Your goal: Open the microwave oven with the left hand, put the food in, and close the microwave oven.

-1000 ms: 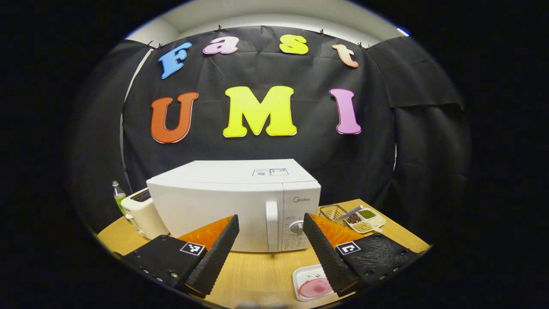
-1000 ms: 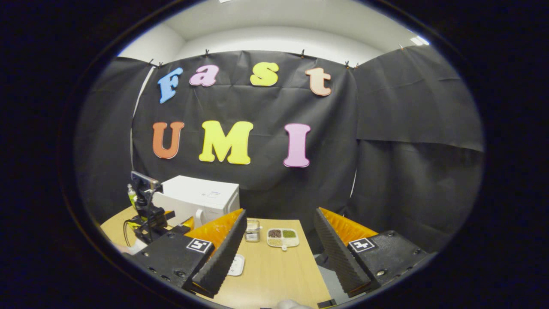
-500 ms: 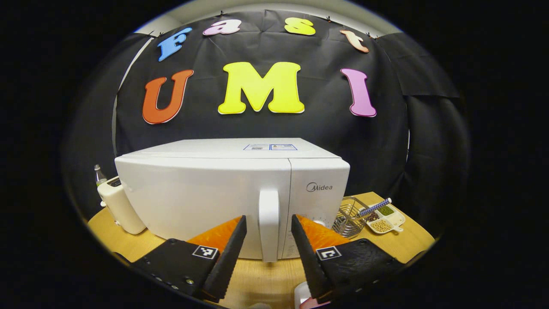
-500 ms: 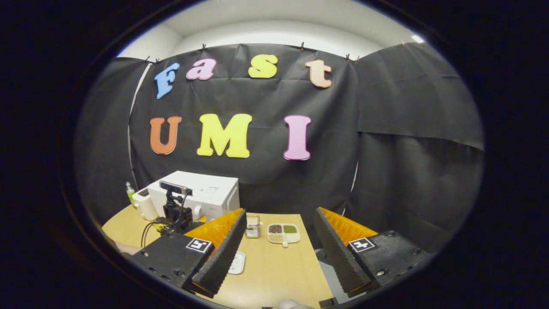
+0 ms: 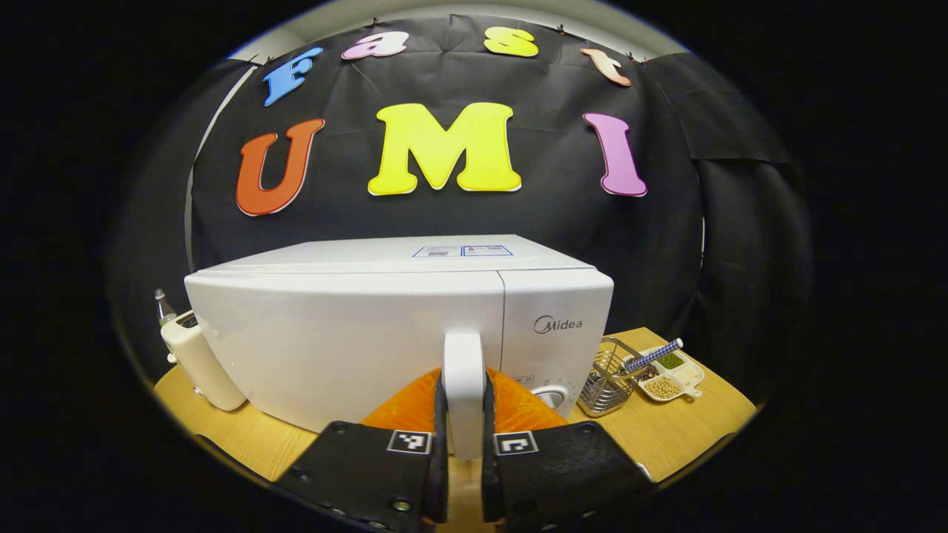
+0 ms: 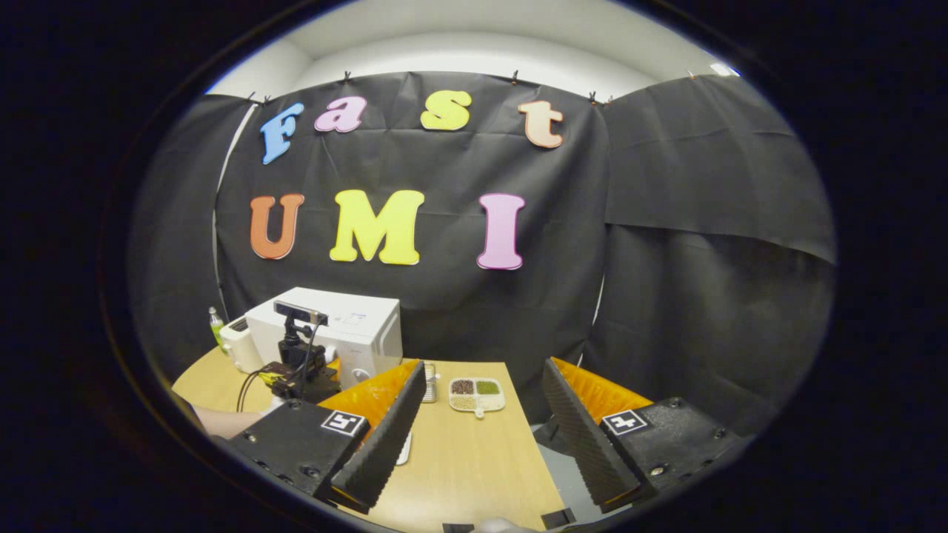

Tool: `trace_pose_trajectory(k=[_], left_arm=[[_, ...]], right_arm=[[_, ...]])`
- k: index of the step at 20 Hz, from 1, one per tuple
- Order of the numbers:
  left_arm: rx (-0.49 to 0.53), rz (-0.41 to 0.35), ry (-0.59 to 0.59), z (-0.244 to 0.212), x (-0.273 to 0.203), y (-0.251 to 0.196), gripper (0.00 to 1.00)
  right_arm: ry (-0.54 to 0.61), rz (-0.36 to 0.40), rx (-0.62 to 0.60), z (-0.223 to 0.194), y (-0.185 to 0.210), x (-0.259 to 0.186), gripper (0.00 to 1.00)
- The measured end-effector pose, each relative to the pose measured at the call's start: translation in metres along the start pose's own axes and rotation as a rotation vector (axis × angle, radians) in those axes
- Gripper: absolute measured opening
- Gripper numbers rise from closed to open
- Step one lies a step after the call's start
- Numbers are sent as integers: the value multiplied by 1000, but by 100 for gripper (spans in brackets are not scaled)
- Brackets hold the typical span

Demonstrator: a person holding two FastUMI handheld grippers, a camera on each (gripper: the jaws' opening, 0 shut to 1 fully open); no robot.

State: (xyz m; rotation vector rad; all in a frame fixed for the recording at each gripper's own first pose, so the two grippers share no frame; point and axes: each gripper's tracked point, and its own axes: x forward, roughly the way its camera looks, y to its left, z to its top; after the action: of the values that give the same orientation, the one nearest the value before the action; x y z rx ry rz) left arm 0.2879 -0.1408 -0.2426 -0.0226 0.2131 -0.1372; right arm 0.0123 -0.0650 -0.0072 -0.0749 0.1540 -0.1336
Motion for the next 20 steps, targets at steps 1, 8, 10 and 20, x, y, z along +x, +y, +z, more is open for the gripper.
trace_pose_trajectory(k=[1,8,10,20], left_arm=[[9,-4,4,-3,1,-1,11],[12,-17,10,-2,-2,1,8],[-13,-32,8,-1,-2,0,8],[40,-49,-18,-27,-124,39,8]], right_arm=[[-2,-3,2,-1,0,-3,100],[-26,4,-4,5,9,-15,100],[-24,7,-3,4,12,-16,100],[-18,120,-44,0,62,-6,100]])
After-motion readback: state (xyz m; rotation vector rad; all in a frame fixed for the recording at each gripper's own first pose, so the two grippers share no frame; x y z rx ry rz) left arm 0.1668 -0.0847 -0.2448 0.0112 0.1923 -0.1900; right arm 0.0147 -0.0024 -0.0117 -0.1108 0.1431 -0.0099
